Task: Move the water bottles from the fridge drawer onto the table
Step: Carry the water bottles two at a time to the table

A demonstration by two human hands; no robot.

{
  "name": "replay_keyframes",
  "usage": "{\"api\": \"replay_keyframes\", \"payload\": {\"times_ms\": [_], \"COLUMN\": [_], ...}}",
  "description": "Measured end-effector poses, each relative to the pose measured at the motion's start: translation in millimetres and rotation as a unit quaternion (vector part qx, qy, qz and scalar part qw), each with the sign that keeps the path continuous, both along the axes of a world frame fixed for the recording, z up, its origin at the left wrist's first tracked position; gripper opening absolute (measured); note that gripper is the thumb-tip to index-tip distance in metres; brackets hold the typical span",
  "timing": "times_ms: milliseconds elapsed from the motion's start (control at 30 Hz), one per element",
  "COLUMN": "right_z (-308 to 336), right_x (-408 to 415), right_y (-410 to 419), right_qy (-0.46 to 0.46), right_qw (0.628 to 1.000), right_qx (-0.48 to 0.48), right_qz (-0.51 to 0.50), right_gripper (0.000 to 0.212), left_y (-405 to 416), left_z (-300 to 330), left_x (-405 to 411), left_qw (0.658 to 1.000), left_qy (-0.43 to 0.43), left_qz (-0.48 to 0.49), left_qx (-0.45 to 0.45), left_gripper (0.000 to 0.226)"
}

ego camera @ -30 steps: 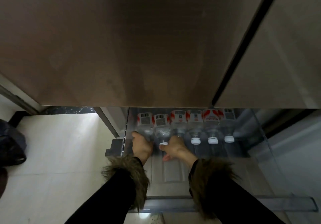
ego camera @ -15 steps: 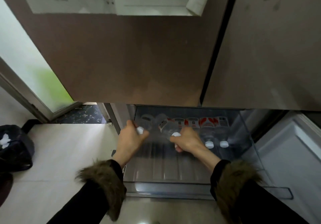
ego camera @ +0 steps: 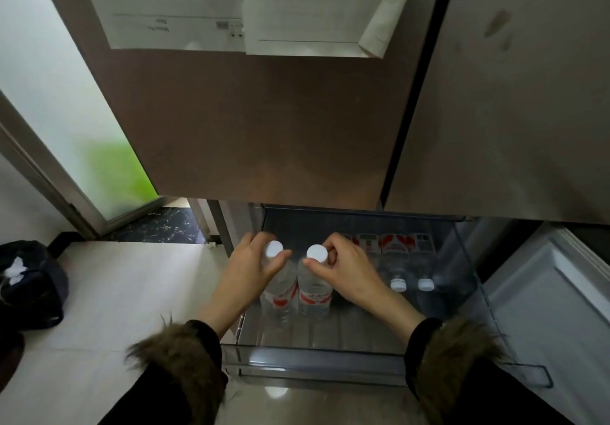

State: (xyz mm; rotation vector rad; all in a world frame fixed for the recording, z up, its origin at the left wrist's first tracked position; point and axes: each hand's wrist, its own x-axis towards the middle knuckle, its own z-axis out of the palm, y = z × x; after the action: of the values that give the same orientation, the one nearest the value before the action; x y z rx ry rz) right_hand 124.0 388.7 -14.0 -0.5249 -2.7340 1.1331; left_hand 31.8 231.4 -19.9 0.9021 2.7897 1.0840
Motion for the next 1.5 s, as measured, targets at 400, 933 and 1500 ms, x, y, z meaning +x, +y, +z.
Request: {"api": "replay_keyframes", "payload": {"times_ms": [400,933,1500], "right_z": [-30,-36,93], "right_x": [14,10,48], "right_y": [6,-3,-54], "right_qy": [-0.046,-0.013,0.262], "right_qw": [0.995,1.000,0.950], "right_qx": [-0.040,-0.007,-0.168], "right_qz": [0.077,-0.004,-0.027], "right_gripper": [0.074,0.067,0.045], "left_y": [-46,-26,-77], "left_z": [-26,-32,92], "left_x": [0,0,56], "left_qw": [0.972,0.972,0.948], "left_qy": [-0.192,-0.190,0.045], "left_qz": [-0.133,-0.094,0.092], "left_qx": [-0.021,0.103,0.302], "left_gripper": [0.057,0.053,0.033]}}
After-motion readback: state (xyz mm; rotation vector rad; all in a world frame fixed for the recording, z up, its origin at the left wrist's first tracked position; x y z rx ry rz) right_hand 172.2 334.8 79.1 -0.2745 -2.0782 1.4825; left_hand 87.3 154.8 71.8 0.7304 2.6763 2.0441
